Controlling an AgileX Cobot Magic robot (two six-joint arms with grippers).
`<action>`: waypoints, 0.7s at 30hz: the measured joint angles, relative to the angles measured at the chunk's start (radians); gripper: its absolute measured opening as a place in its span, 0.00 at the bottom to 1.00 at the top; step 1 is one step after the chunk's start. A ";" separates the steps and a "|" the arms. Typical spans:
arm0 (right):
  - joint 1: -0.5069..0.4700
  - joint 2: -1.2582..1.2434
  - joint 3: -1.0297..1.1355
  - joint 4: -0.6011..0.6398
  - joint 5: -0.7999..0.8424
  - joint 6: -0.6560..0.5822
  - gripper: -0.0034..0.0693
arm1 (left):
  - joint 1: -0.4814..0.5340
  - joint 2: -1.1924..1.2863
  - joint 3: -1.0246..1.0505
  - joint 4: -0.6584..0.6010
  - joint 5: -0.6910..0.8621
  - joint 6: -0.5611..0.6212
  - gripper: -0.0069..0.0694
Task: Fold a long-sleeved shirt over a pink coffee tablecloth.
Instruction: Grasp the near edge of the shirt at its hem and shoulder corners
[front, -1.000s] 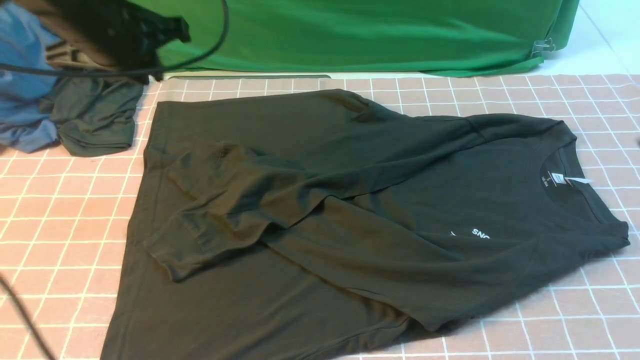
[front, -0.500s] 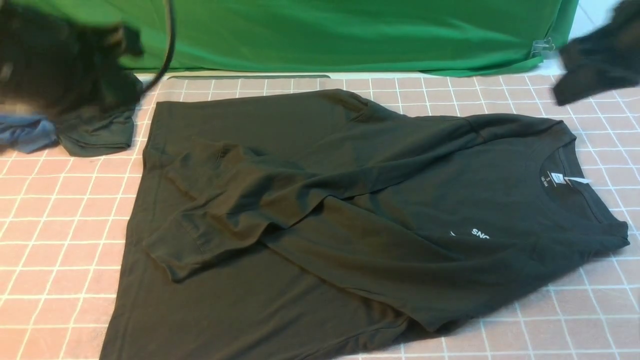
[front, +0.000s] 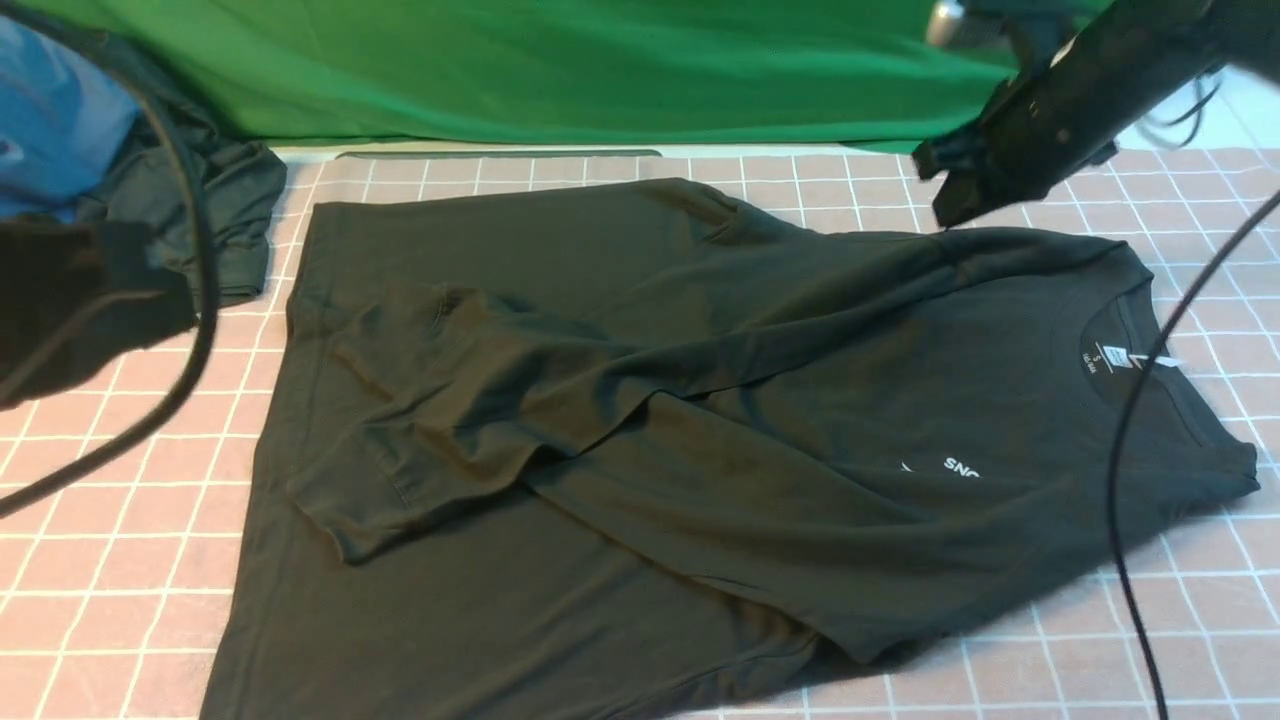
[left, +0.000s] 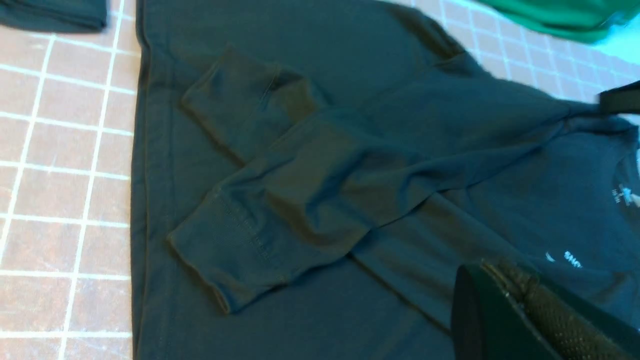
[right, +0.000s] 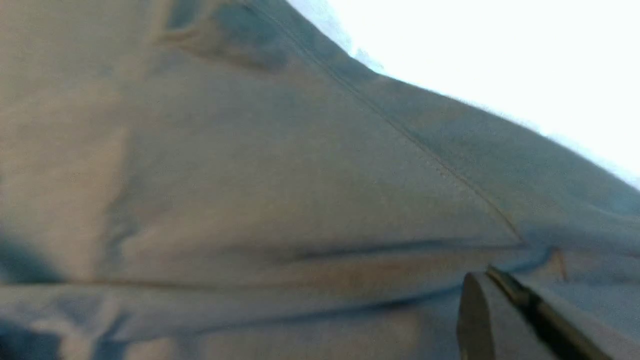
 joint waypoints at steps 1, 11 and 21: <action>0.000 0.017 -0.002 0.000 -0.001 0.000 0.10 | 0.000 -0.007 0.000 -0.001 0.000 0.000 0.11; 0.021 0.100 -0.005 0.000 -0.094 0.000 0.10 | 0.000 -0.015 0.000 -0.001 -0.004 0.000 0.11; 0.031 0.131 -0.005 -0.044 -0.252 0.000 0.10 | 0.000 -0.015 0.000 -0.002 -0.010 -0.003 0.11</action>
